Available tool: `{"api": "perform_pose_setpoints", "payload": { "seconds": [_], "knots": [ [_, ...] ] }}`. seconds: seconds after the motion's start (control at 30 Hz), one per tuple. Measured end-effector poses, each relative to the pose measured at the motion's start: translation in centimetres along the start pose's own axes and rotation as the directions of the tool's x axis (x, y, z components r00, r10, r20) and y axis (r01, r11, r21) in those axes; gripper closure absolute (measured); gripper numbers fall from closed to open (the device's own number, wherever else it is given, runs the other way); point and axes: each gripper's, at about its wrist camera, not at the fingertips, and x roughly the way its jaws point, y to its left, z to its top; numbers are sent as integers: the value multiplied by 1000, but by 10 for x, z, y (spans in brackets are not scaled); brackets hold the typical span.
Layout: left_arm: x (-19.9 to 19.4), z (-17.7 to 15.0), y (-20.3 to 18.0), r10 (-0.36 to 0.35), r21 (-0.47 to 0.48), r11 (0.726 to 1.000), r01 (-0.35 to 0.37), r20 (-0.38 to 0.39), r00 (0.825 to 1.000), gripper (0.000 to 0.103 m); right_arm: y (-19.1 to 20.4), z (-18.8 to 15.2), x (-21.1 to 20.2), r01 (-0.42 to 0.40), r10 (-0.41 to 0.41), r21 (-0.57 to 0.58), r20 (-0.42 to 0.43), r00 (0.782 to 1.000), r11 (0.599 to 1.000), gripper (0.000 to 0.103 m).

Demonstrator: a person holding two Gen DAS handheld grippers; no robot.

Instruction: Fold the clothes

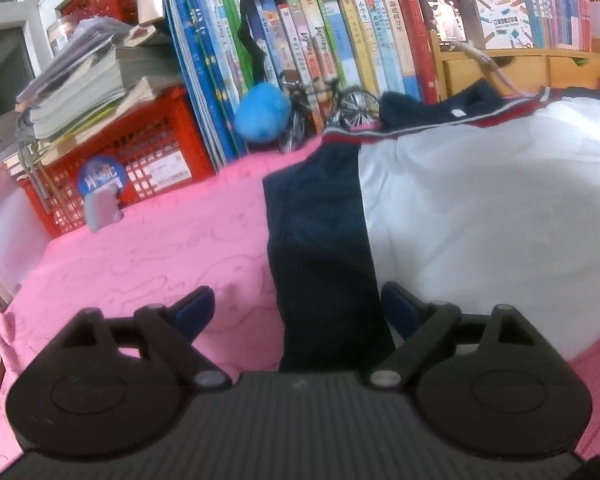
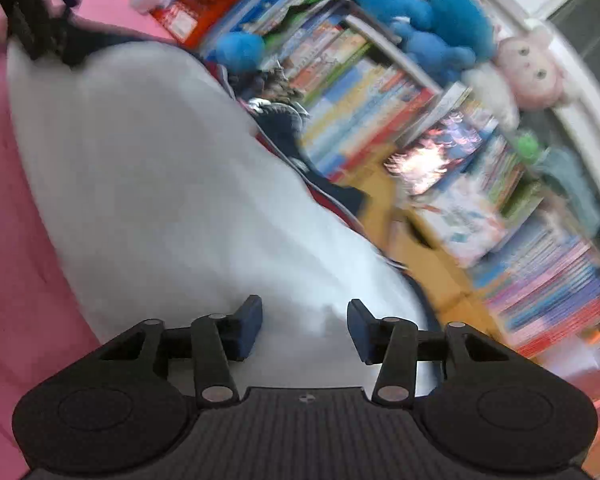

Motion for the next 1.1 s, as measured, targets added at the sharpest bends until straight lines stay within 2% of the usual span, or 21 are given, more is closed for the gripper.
{"api": "perform_pose_setpoints", "payload": {
  "seconds": [0.13,0.23,0.37,0.4,0.43,0.47,0.53,0.63,0.7,0.77,0.8,0.83,0.93,1.0,1.03,1.07,1.1],
  "knots": [
    [1,0,2,-10,-12,1000,10,-4,1000,11,-42,-46,6,119,-118,10,-97,988,993,59],
    [0,0,2,-10,-12,1000,10,-4,1000,11,-56,-62,3,141,-140,3,-110,984,990,57],
    [-1,0,1,-3,-7,1000,3,-1,1000,12,-56,-61,2,156,-157,-21,-112,981,988,53],
    [-4,0,2,-14,-8,1000,14,10,1000,14,-56,-61,2,159,-161,-20,-116,980,987,51],
    [-10,0,4,-35,-9,999,35,28,999,32,-58,-58,0,157,-156,-3,-126,980,988,51],
    [-16,1,6,-56,-9,998,57,46,997,42,-62,-56,-3,154,-148,29,-139,979,988,51],
    [-35,8,15,-94,-59,993,102,117,989,41,-75,-48,-12,132,-117,109,-135,984,985,51],
    [-41,36,14,-195,-89,973,212,169,966,41,-95,-26,-22,42,-28,268,-56,998,962,51],
    [-18,53,0,-237,-60,967,247,139,962,41,-102,-4,-13,-74,79,377,3,997,923,53],
    [9,68,-14,-268,-34,962,272,97,958,50,-98,20,5,-164,160,429,44,986,888,64],
    [23,75,-21,-283,-21,958,285,76,956,50,-94,31,18,-186,184,434,47,982,882,72],
    [37,82,-29,-298,-9,954,299,55,953,53,-90,42,32,-207,207,437,49,977,875,74],
    [78,92,-32,-237,-17,971,237,19,971,54,-81,67,78,-221,235,445,24,972,868,75],
    [99,91,-29,-188,-11,982,188,13,982,52,-82,62,94,-212,232,454,12,973,865,76],
    [108,88,-28,-158,9,987,157,11,987,48,-82,58,101,-207,230,459,6,973,864,77],
    [115,84,-27,-138,27,990,138,12,990,35,-83,55,109,-202,228,464,1,974,863,77],
    [120,81,-25,-133,31,991,133,14,991,33,-83,52,116,-197,226,468,-5,974,861,77]
  ]
}}
